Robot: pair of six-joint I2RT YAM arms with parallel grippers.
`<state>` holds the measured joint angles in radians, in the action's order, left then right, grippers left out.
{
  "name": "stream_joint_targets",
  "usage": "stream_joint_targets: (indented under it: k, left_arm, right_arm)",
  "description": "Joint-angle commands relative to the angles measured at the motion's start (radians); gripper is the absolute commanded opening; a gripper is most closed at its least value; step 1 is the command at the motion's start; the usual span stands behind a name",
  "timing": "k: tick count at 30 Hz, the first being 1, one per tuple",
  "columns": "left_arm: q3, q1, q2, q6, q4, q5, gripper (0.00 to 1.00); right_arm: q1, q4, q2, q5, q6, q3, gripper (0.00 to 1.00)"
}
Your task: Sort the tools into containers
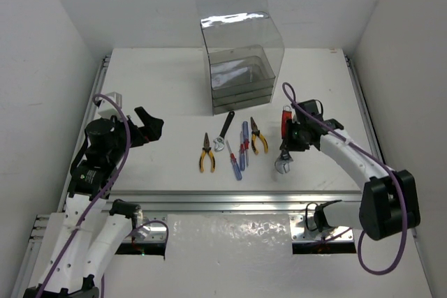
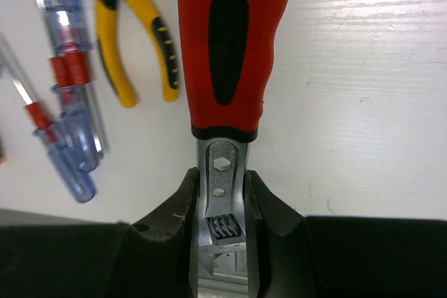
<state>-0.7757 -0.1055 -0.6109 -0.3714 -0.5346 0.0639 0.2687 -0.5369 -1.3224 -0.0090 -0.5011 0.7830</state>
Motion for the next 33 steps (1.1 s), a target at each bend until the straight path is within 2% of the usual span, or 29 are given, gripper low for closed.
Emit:
stream_joint_targets:
  k: [1, 7, 14, 19, 25, 28, 33]
  left_arm:
    - [0.003, -0.007, 0.002, 0.000, 0.055, -0.001, 1.00]
    - [0.004, -0.007, 0.010, -0.001, 0.053, -0.004, 1.00]
    - [0.007, -0.007, 0.025, -0.006, 0.053, -0.016, 1.00]
    - [0.007, -0.007, 0.030, -0.009, 0.053, -0.022, 1.00]
    - [0.010, -0.007, 0.031, -0.011, 0.055, -0.027, 1.00]
    - [0.010, -0.005, 0.034, -0.012, 0.055, -0.030, 1.00]
    - [0.012, -0.005, 0.043, -0.014, 0.055, -0.038, 1.00]
  right_arm:
    - [-0.002, 0.032, 0.104, -0.078, -0.024, 0.079, 0.00]
    - [0.006, 0.081, 0.163, -0.201, -0.072, 0.196, 0.00]
    - [0.029, 0.290, 0.098, -0.302, -0.168, 0.332, 0.00]
    - [0.030, 0.431, -0.032, -0.365, -0.230, 0.448, 0.00]
    - [0.032, 0.610, -0.185, -0.335, -0.315, 0.530, 0.00]
    - [0.036, 0.595, -0.288, -0.299, -0.332, 0.677, 0.00]
    - [0.044, 0.659, -0.412, -0.289, -0.369, 0.763, 0.00]
